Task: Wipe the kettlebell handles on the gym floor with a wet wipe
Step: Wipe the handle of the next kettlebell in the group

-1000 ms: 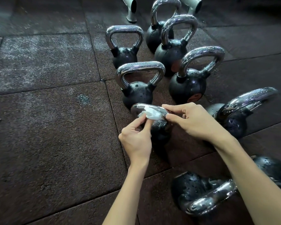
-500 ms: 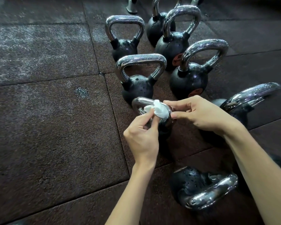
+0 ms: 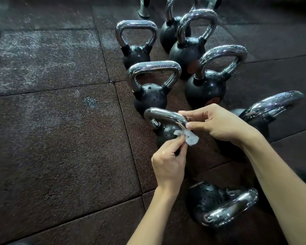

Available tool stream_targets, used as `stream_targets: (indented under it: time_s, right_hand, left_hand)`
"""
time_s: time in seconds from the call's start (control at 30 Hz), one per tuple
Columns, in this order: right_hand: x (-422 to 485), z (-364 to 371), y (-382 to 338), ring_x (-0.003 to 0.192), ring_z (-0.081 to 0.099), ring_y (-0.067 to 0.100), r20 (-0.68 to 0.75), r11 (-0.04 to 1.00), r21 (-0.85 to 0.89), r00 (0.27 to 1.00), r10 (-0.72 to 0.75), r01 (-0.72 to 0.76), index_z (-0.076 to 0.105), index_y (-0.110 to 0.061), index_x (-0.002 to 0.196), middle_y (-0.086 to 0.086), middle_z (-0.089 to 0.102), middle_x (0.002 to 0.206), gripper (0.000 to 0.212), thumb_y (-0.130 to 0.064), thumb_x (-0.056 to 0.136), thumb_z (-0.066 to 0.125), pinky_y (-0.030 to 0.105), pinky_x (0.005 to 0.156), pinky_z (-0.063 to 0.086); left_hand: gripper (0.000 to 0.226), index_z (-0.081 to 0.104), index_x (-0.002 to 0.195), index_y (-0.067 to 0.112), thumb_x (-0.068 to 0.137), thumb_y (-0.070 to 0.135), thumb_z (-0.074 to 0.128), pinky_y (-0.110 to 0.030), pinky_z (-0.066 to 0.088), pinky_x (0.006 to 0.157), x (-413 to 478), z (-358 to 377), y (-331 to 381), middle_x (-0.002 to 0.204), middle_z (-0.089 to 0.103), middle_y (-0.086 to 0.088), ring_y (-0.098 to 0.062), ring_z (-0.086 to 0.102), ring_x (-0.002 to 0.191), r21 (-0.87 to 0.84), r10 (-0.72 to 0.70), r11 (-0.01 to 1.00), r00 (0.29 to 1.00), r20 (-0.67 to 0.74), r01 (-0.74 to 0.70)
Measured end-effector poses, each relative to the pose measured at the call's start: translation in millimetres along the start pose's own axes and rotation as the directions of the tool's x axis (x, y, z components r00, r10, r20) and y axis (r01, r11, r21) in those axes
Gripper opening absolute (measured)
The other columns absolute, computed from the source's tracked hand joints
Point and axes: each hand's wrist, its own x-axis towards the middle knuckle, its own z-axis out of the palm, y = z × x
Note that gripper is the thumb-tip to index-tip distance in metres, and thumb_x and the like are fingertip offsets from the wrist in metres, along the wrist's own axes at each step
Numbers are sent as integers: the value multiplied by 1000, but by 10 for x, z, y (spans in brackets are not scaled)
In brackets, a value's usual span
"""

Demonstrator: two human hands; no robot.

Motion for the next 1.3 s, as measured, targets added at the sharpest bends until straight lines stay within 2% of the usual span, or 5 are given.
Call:
stream_targets:
  time_s: [0.47,0.73,0.87,1.17,1.3]
  right_hand:
    - [-146,-5,127,120,62,-8,15,1000,-16,1000,-12,12,70,-38,130,-21,72,123,44,-13,94,74,33,115,43]
    - [-506,-166,461,67,46,2,-177,966,-258,984,-17,-30,58,-69,118,-33,72,111,57,-19,95,72,18,68,45]
    - [-500,-26,169,64,54,-9,-235,954,-292,962,-138,66,65,-45,132,-17,71,117,55,-28,84,83,6,70,40]
    - [-440,48,-88,59,33,14,-309,975,45,932,-191,215,78,-42,111,-4,67,70,36,-26,80,85,32,55,30]
    - [-462,32,-36,54,34,11,-349,981,31,922,-167,190,81,-41,101,23,58,61,22,-28,83,84,27,49,27]
  left_hand:
    - [25,82,109,19,85,12,85,-23,60,81,154,-325,-91,107,79,9,6,72,93,7,20,1000,993,117,-21]
    - [25,82,103,30,81,21,87,-15,22,46,594,-683,89,49,54,12,-3,27,47,-235,-238,934,959,151,269]
    - [20,84,97,31,79,23,88,-17,28,50,737,-634,167,67,68,17,-2,32,54,-332,-333,849,904,269,411]
    - [25,80,106,12,82,9,86,-35,62,89,1008,-572,493,94,82,-5,-23,78,95,-289,-270,782,717,642,553]
    - [23,77,108,9,88,-2,77,-21,59,77,929,-512,523,97,81,-10,-15,76,87,-319,-298,699,666,684,640]
